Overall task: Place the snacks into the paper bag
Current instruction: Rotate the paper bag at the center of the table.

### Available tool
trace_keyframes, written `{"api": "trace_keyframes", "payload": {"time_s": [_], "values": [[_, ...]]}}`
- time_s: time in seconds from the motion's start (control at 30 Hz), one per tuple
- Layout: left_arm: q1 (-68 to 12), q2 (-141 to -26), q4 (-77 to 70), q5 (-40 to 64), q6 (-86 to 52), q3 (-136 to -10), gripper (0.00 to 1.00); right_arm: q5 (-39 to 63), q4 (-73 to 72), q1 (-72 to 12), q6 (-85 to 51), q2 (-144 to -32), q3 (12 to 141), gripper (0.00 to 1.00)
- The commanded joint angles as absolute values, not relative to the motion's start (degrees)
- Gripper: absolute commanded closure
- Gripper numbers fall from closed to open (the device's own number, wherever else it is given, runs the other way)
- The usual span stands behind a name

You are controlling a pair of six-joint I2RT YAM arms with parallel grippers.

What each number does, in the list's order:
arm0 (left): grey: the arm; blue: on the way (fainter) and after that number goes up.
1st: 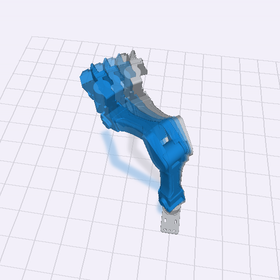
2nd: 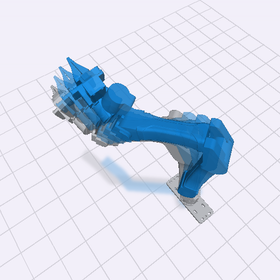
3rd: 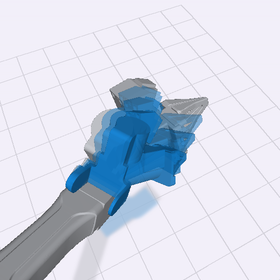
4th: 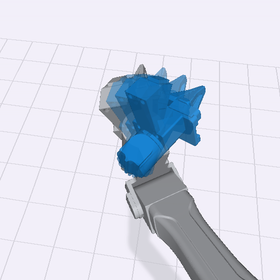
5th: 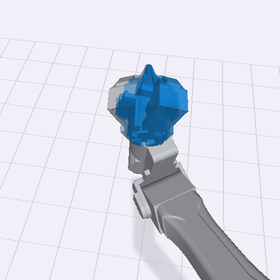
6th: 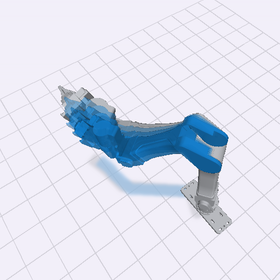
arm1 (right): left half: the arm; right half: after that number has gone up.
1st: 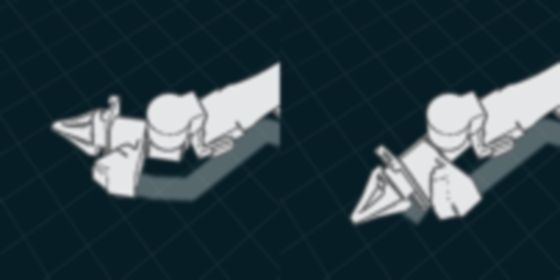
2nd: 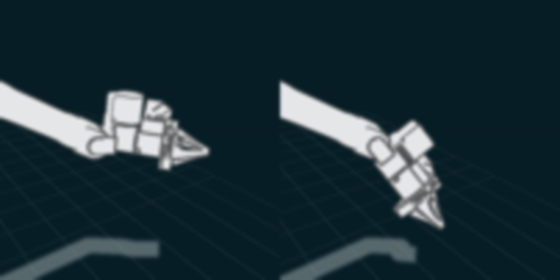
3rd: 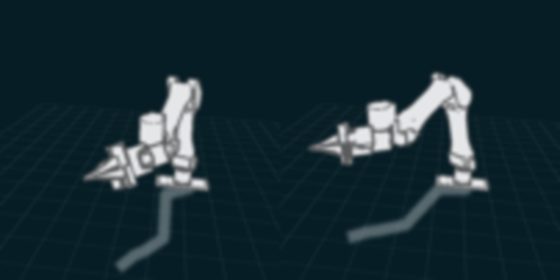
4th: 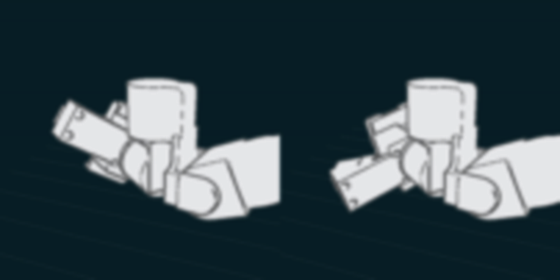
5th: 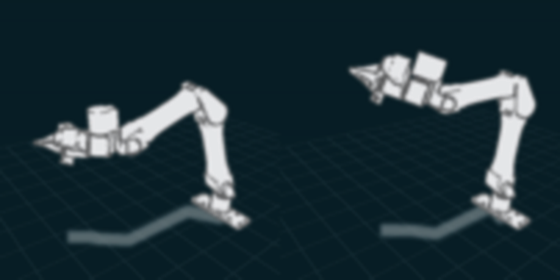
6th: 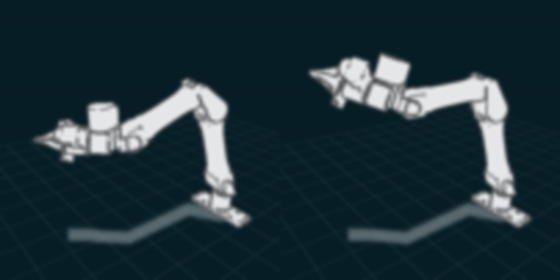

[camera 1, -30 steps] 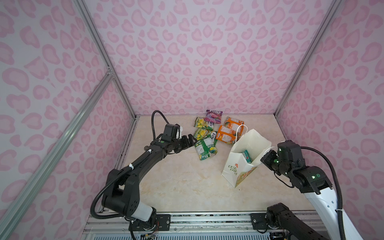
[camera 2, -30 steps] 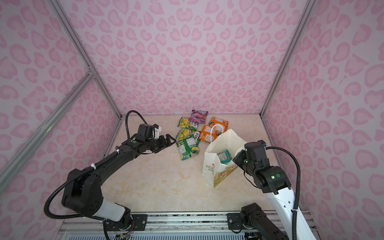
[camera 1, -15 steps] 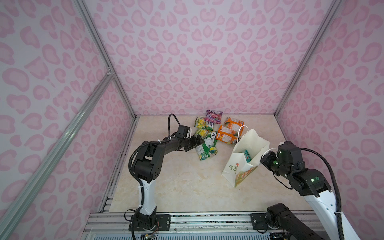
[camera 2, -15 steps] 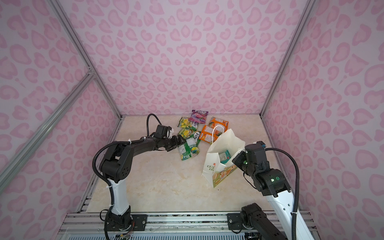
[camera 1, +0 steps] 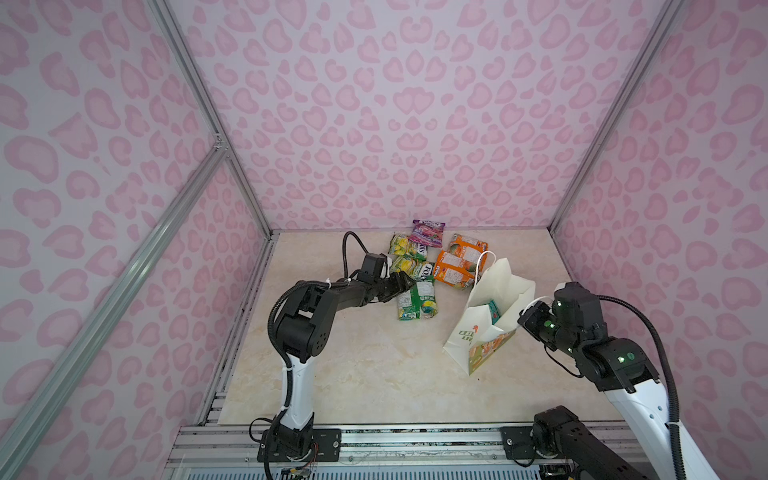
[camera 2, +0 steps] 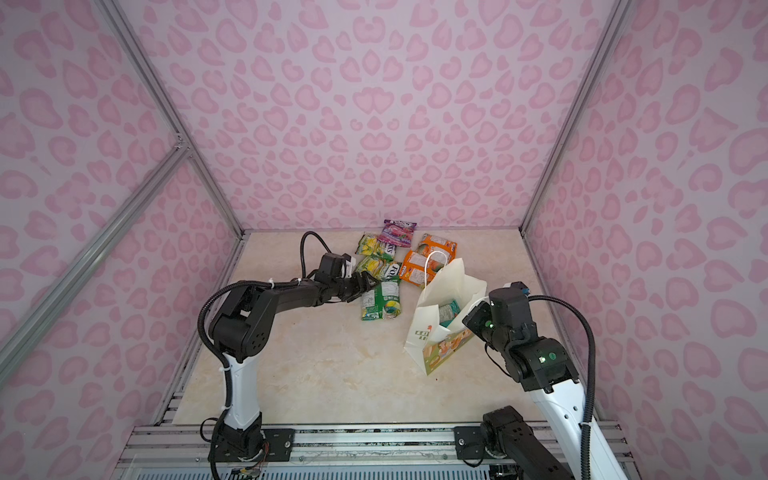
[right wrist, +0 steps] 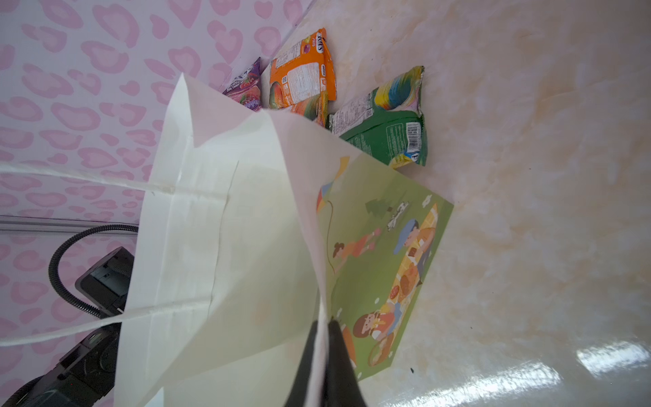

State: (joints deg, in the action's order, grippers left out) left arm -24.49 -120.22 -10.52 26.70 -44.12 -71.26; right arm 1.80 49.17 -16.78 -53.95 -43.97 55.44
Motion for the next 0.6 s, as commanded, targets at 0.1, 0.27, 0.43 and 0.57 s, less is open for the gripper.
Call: {"api": "trace_keyframes", "payload": {"time_s": [0.1,0.27,0.43,0.57], "values": [[-25.7,-122.8,-2.8,24.6,-45.0,-71.2,0.39,3.1,48.5,-16.2,-53.6,-44.2,54.6,1.00],[-26.5,-123.5,-3.3,25.5,-45.8,-70.6,0.68,4.2,48.2,-15.2,-53.1,-44.6,54.8,1.00],[-26.5,-122.2,-3.8,26.7,-46.7,-70.0,0.85,4.7,48.2,-14.3,-52.7,-44.6,54.7,1.00],[-26.5,-120.9,-4.4,28.3,-48.2,-70.2,0.96,5.4,48.0,-13.7,-52.6,-44.6,54.4,1.00]]}}
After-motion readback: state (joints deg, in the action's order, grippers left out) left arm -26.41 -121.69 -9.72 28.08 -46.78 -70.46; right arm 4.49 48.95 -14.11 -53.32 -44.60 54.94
